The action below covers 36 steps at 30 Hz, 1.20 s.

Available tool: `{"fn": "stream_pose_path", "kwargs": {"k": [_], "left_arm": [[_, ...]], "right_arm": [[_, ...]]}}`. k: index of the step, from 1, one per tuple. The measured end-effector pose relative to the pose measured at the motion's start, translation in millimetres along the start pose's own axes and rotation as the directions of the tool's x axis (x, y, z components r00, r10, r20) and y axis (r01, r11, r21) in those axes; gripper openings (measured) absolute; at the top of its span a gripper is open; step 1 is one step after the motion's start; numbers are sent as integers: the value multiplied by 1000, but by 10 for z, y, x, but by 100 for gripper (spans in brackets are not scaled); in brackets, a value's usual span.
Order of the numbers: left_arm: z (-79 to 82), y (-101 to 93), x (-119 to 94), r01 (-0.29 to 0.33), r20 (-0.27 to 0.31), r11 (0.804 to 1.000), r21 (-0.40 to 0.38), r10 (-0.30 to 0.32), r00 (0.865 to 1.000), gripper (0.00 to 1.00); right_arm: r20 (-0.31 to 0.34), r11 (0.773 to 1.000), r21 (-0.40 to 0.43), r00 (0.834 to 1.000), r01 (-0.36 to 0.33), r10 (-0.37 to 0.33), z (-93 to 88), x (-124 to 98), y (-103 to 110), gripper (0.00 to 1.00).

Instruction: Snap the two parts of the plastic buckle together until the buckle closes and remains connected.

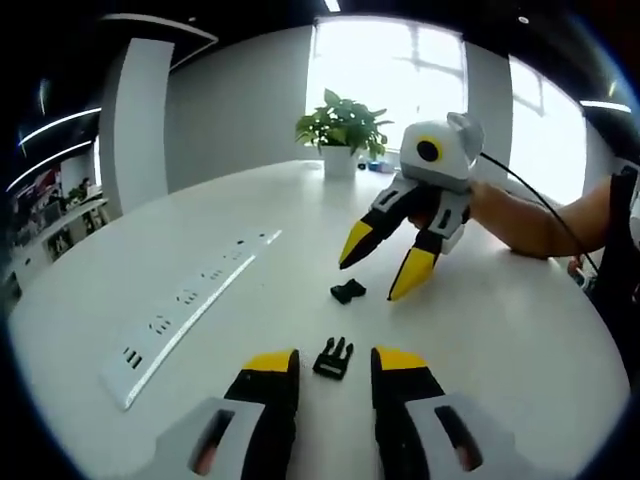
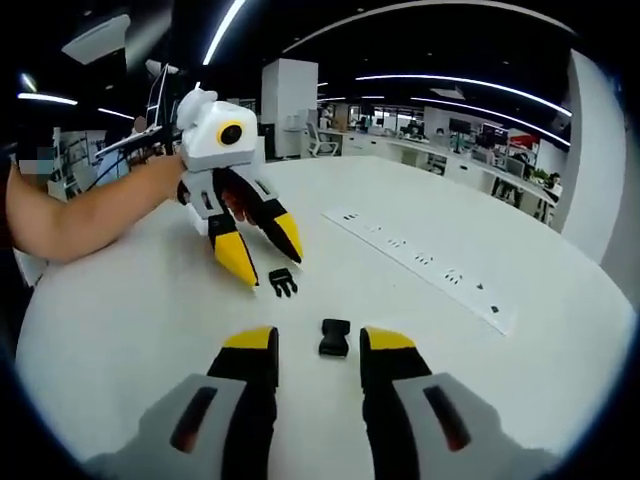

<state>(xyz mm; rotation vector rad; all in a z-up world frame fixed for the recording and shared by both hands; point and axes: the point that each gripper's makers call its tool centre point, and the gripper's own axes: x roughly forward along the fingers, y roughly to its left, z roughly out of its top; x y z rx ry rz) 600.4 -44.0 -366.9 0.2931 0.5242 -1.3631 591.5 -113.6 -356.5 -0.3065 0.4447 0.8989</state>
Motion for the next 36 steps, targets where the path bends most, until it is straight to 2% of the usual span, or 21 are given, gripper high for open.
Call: {"fn": "stream_pose_path", "kwargs": {"k": [5,12,17,25,36], "left_arm": [[-20,-12,32,14,-7,1000,12,-14,1000,27],[-40,4,50,15,-15,999,41,-14,1000,21],[-54,4,65,19,-17,999,38,-19,1000,21],[-48,3,99,13,-13,999,50,-13,1000,21],[-47,35,94,-9,-7,999,51,9,1000,19]], "right_arm": [[-4,1000,-1,1000,-1,1,-10,3,-10,27],[-6,1000,-3,1000,0,0,-16,5,-19,26],[-11,1000,1,1000,-2,2,-36,16,-21,26],[-10,1000,-7,1000,22,-22,-49,13,-70,19],[-16,999,-2,999,33,-33,-95,60,-91,19]]}}
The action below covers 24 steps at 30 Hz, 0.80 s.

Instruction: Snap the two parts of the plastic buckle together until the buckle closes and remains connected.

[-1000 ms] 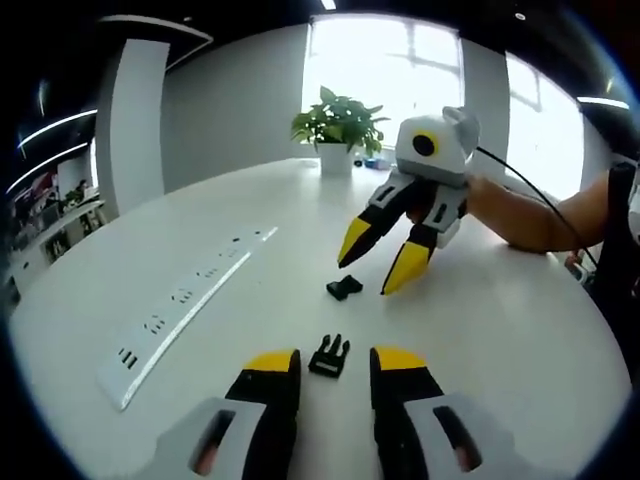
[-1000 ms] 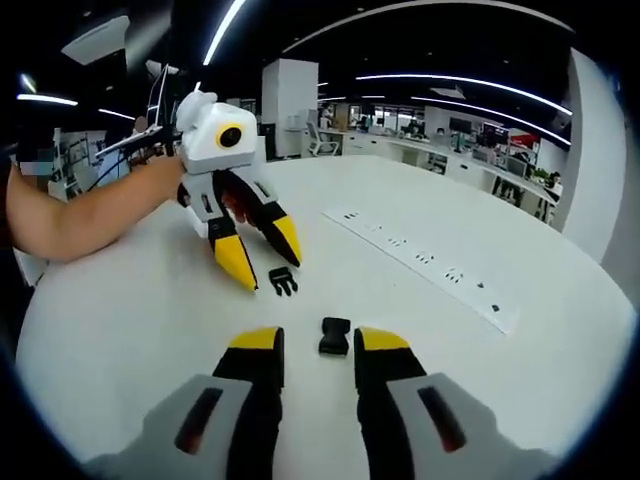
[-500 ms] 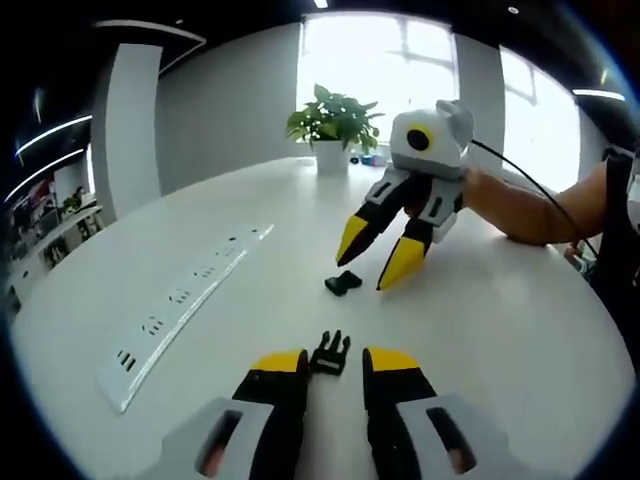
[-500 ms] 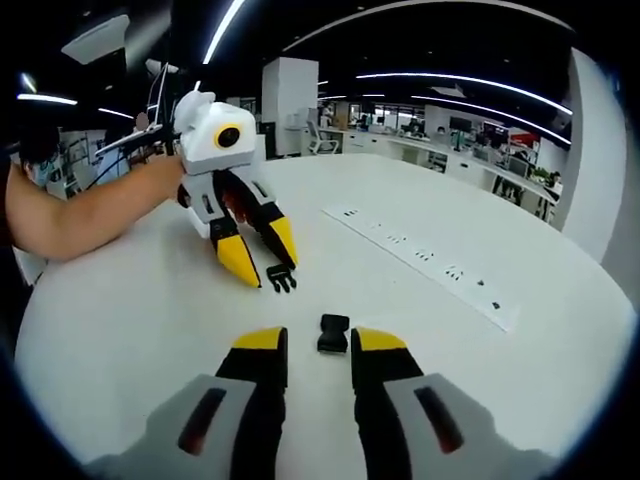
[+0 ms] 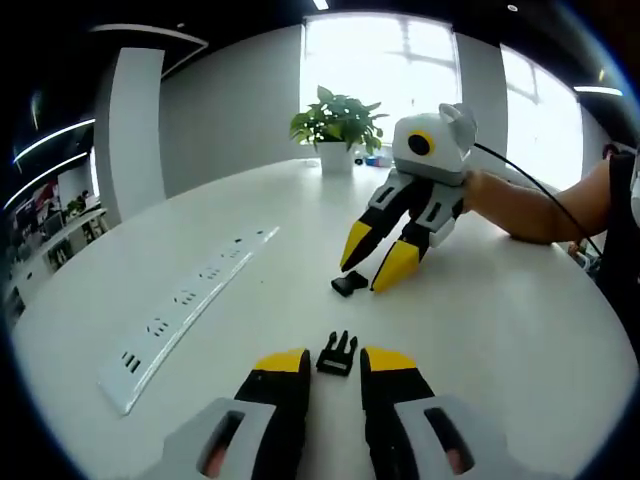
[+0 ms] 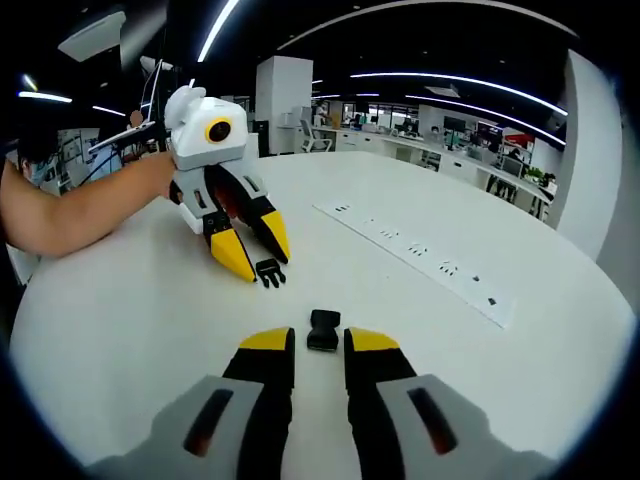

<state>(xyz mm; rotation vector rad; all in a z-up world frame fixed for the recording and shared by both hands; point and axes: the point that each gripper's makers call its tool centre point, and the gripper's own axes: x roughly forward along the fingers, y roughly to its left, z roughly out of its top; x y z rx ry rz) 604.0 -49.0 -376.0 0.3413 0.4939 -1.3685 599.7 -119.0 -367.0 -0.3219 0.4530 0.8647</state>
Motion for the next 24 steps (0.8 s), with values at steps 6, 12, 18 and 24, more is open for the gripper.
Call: {"fn": "stream_pose_path", "kwargs": {"k": [6,12,18,24], "left_arm": [[1,-9,0,-2,2,1000,5,2,1000,19],[11,-3,10,4,8,1000,10,-4,1000,16],[12,-23,3,3,10,1000,9,-3,1000,16],[19,-17,11,-2,13,1000,10,2,1000,14]], "right_arm": [[15,1000,13,1000,1,-1,5,20,-11,20],[24,1000,17,1000,7,-7,3,20,-14,20],[33,1000,21,999,6,-6,2,29,-16,19],[33,1000,26,999,2,-3,-8,34,-6,19]]}}
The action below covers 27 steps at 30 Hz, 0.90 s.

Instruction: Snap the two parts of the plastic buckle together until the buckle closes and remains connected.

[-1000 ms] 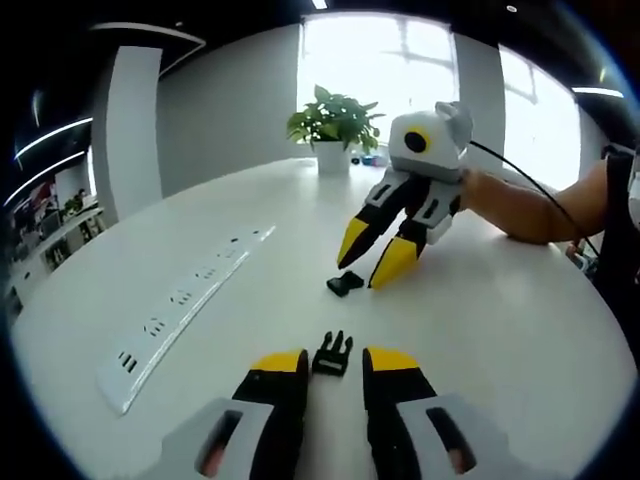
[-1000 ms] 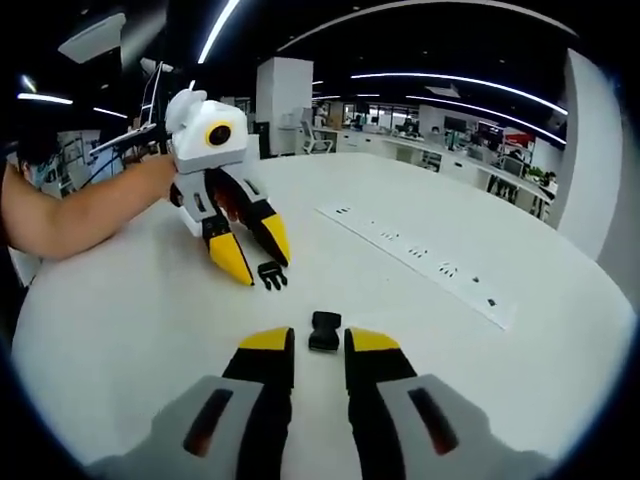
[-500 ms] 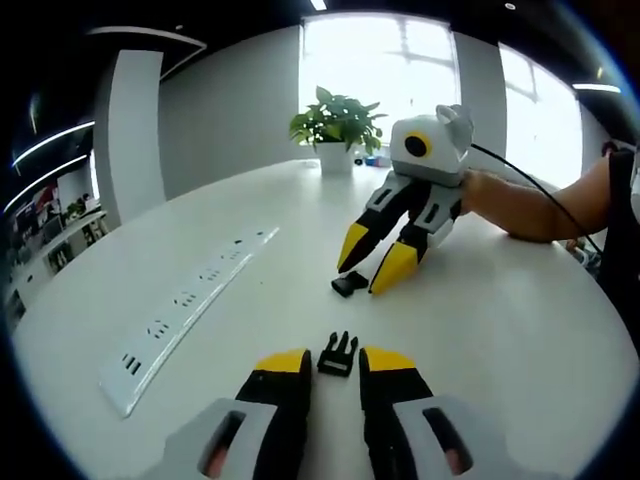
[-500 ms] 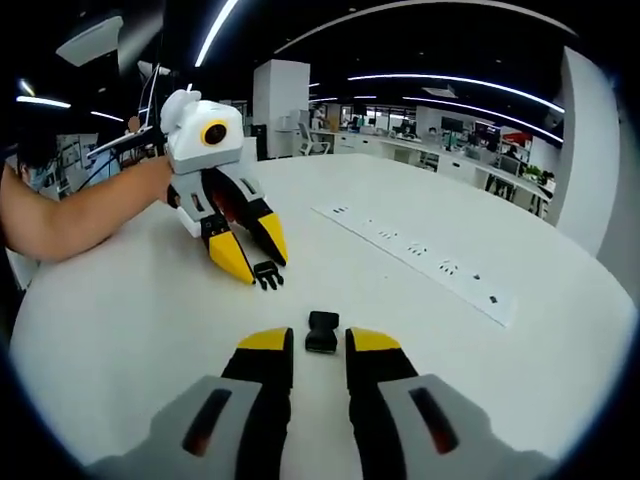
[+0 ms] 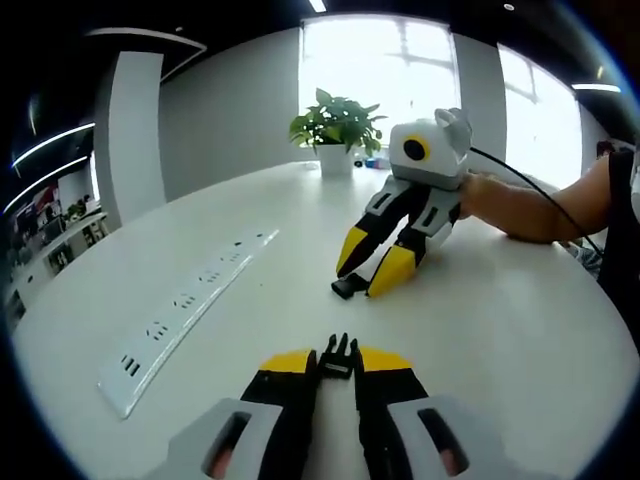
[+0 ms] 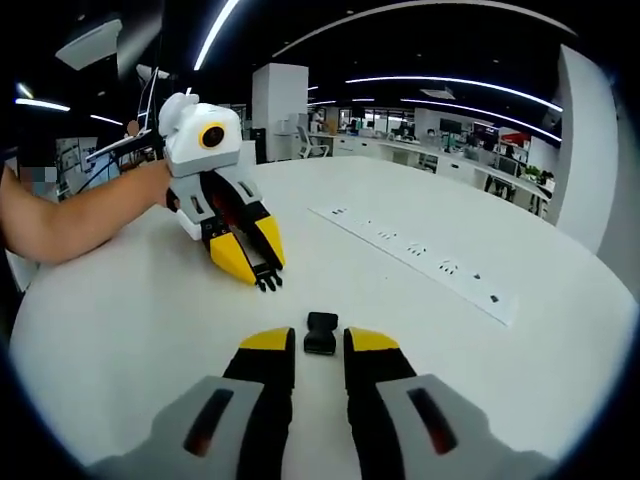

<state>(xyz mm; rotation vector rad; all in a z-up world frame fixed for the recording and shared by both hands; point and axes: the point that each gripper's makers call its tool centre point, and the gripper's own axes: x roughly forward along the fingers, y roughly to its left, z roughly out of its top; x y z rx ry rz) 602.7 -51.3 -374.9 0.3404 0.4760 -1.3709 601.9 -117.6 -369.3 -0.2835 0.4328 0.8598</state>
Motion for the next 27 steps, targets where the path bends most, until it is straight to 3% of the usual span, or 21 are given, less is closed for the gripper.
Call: {"fn": "stream_pose_path", "kwargs": {"k": [27], "left_arm": [[0,20,21,7,4,1000,3,-7,1000,12]], "right_arm": [[6,1000,-1,1000,6,-6,7,28,14,15]]}}
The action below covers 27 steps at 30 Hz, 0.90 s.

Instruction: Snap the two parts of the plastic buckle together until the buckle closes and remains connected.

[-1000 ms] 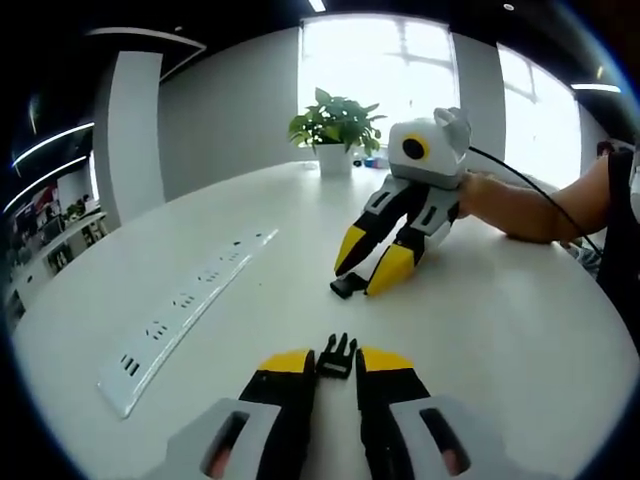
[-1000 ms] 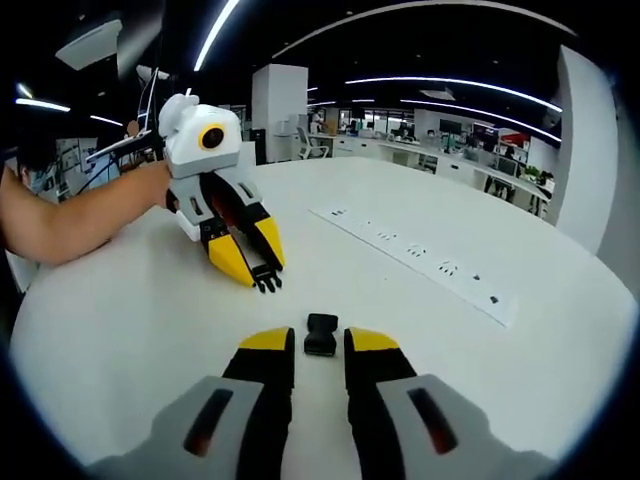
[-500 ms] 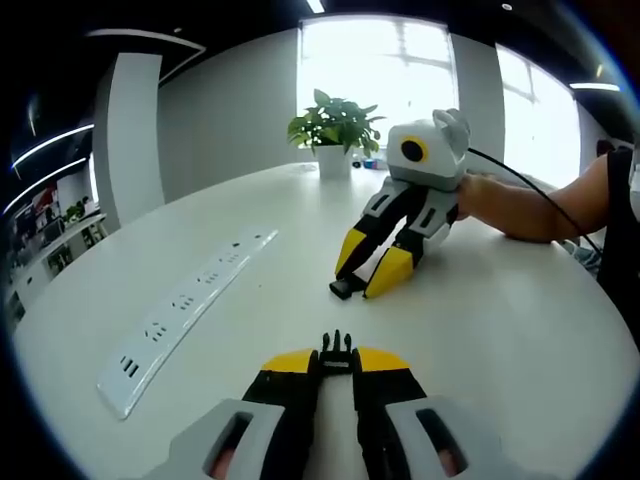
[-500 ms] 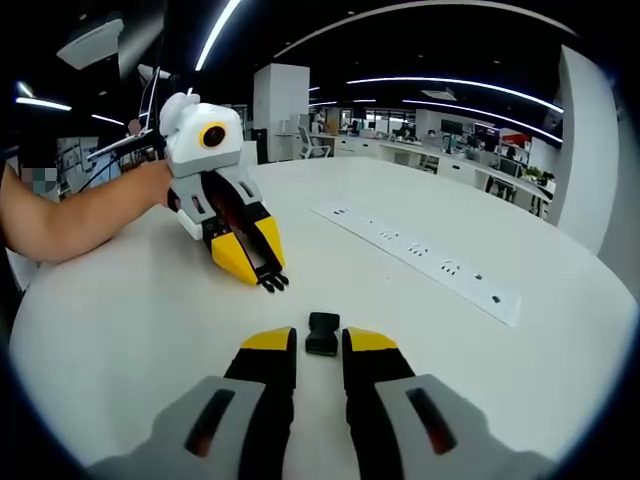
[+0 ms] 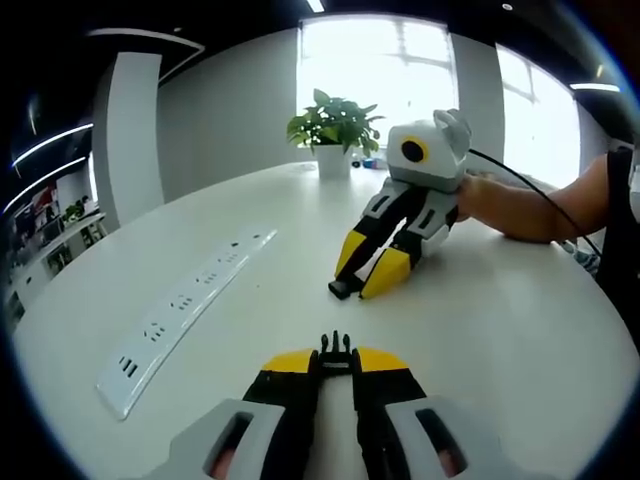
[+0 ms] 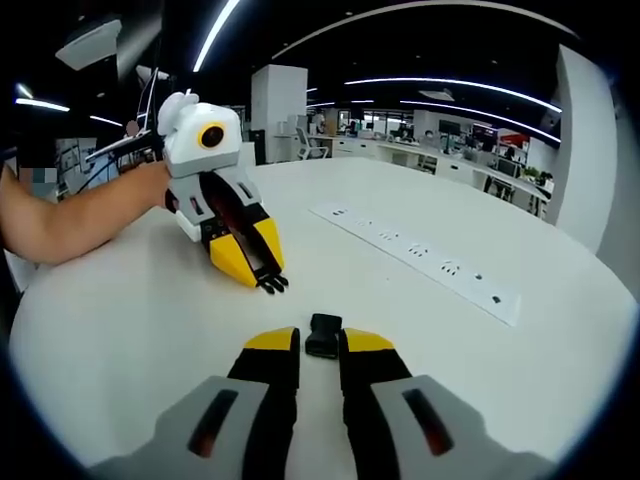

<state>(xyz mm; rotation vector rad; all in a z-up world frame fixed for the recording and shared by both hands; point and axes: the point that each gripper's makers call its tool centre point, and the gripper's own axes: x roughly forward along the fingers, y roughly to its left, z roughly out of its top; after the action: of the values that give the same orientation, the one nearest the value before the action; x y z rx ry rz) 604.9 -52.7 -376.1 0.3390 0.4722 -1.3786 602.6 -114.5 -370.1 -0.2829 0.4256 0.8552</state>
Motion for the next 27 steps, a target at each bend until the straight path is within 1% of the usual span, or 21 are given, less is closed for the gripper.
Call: {"fn": "stream_pose_path", "kwargs": {"k": [5,12,15,20,27], "left_arm": [[-5,-3,7,-7,0,1000,8,7,1000,12],[-7,-22,12,-6,6,1000,-8,6,1000,12],[-7,-24,13,-3,11,1000,-14,3,1000,12],[-6,-14,14,-3,12,1000,-18,3,1000,12],[-3,-23,15,-2,14,1000,-18,3,1000,12]], "right_arm": [[3,1000,5,1000,3,-3,-2,3,9,13],[3,1000,7,1000,16,-16,2,16,1,12],[-7,1000,13,1000,27,-27,0,13,-1,12],[-3,1000,16,1000,27,-27,-1,8,7,12],[-7,1000,14,1000,21,-21,3,-2,36,17]]}}
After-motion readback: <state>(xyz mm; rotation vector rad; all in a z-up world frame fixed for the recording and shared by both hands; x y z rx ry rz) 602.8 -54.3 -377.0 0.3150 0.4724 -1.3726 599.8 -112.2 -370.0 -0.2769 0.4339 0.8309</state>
